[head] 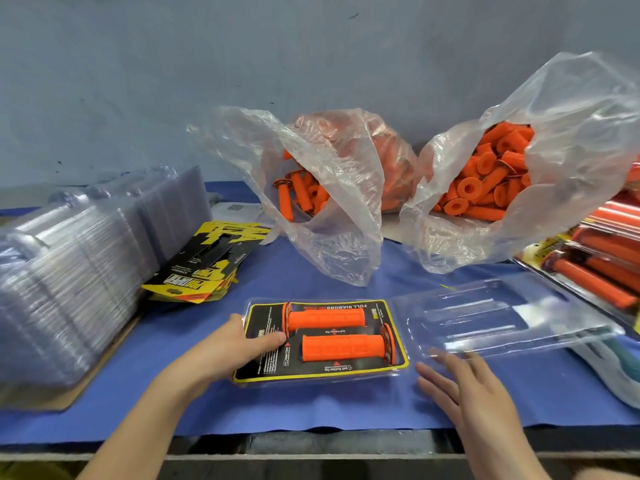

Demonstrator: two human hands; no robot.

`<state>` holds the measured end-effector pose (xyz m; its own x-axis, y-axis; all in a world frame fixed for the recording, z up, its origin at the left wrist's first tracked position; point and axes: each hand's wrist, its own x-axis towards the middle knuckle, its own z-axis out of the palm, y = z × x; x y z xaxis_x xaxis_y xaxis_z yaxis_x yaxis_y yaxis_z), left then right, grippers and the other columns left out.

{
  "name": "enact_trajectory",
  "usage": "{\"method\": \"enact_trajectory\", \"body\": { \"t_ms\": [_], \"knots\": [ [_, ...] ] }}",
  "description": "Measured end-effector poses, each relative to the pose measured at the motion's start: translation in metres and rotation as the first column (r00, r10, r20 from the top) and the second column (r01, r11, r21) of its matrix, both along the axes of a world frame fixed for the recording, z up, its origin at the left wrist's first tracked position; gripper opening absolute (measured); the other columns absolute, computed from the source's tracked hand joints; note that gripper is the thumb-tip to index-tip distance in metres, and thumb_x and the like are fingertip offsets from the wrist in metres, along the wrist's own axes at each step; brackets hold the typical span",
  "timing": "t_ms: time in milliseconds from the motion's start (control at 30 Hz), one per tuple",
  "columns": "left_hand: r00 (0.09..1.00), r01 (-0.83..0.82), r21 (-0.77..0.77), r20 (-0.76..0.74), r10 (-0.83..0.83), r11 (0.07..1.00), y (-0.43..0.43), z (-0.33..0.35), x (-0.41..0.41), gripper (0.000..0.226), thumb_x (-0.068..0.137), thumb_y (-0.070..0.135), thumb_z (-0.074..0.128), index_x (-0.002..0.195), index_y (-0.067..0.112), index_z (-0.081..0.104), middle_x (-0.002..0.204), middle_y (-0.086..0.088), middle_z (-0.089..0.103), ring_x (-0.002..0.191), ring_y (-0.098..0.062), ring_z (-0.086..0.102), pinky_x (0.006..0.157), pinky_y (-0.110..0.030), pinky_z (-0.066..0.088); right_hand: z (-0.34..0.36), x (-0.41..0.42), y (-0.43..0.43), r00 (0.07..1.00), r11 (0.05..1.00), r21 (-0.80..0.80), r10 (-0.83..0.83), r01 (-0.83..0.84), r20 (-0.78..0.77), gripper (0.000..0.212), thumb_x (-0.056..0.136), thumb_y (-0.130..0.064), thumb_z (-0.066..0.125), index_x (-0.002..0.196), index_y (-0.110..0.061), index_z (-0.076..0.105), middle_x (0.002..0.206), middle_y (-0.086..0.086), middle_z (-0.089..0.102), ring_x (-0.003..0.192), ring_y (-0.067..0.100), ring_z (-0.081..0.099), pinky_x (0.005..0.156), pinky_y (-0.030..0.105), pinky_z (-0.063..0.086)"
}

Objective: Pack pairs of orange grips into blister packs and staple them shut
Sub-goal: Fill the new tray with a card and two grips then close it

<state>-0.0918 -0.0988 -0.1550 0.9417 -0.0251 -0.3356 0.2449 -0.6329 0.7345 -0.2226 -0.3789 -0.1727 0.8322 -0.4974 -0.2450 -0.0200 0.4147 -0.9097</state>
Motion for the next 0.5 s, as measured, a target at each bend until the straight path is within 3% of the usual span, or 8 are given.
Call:
{"method": "enact_trajectory", "body": {
  "t_ms": [100, 200, 267, 333, 433, 500],
  "knots": [
    [0.999, 0.03, 0.037, 0.042, -0.032, 0.999, 0.0, -0.002, 0.0, 0.059, 0.071, 0.057, 0.079, 0.105, 0.022, 0.045, 0.093, 0.008, 0.071, 0.074, -0.003, 0.07, 0.053, -0.018, 0.049, -0.002, -0.004, 0.007, 0.998, 0.991, -0.13, -0.028, 0.035, 0.057, 0.037, 0.102, -0.009, 0.047, 0.135, -0.025, 0.047, 0.116, 0.005, 0.065, 0.094, 0.023, 0.068, 0.062, 0.022, 0.059],
    [0.998, 0.038, 0.022, 0.059, -0.039, 0.999, -0.002, -0.001, -0.002, 0.057, 0.073, 0.052, 0.08, 0.105, 0.022, 0.043, 0.093, 0.008, 0.071, 0.075, -0.001, 0.069, 0.054, -0.016, 0.047, -0.007, -0.006, 0.013, 0.994, 0.917, -0.393, -0.017, 0.06, 0.11, 0.039, 0.101, -0.015, 0.046, 0.128, -0.044, 0.049, 0.121, -0.01, 0.062, 0.102, 0.011, 0.065, 0.082, 0.027, 0.058],
    [0.997, 0.042, 0.03, 0.068, -0.044, 0.999, -0.005, -0.001, -0.003, 0.057, 0.074, 0.05, 0.08, 0.106, 0.021, 0.043, 0.095, 0.007, 0.07, 0.079, -0.003, 0.069, 0.056, -0.017, 0.046, -0.005, -0.007, 0.018, 0.989, 0.815, -0.576, 0.033, 0.057, 0.144, 0.038, 0.099, -0.028, 0.045, 0.128, -0.052, 0.046, 0.128, -0.019, 0.057, 0.11, -0.002, 0.058, 0.091, 0.025, 0.05],
    [0.996, 0.048, 0.039, 0.071, -0.05, 0.998, -0.008, -0.002, -0.003, 0.057, 0.075, 0.05, 0.08, 0.107, 0.021, 0.042, 0.097, 0.006, 0.069, 0.081, -0.005, 0.068, 0.059, -0.018, 0.047, -0.001, -0.007, 0.022, 0.985, 0.691, -0.722, 0.102, 0.031, 0.14, 0.041, 0.095, -0.038, 0.043, 0.134, -0.05, 0.044, 0.132, -0.022, 0.05, 0.116, -0.009, 0.051, 0.091, 0.019, 0.043],
    [0.997, 0.059, 0.047, 0.054, -0.061, 0.997, -0.009, -0.003, -0.002, 0.052, 0.076, 0.055, 0.077, 0.103, 0.026, 0.043, 0.094, 0.011, 0.069, 0.077, 0.0, 0.068, 0.055, -0.015, 0.047, 0.002, -0.005, 0.024, 0.982, 0.534, -0.845, 0.14, 0.036, 0.13, 0.043, 0.096, -0.035, 0.041, 0.138, -0.044, 0.043, 0.139, -0.018, 0.044, 0.125, 0.0, 0.047, 0.099, 0.029, 0.043],
    [0.998, 0.052, 0.044, 0.045, -0.054, 0.998, -0.008, -0.004, -0.001, 0.046, 0.08, 0.058, 0.071, 0.101, 0.026, 0.046, 0.093, 0.013, 0.07, 0.077, 0.001, 0.068, 0.056, -0.018, 0.047, 0.005, -0.005, 0.024, 0.978, 0.473, -0.879, 0.153, 0.052, 0.14, 0.041, 0.096, -0.033, 0.042, 0.131, -0.053, 0.039, 0.14, -0.02, 0.041, 0.126, -0.001, 0.045, 0.096, 0.029, 0.042]
  ]
}}
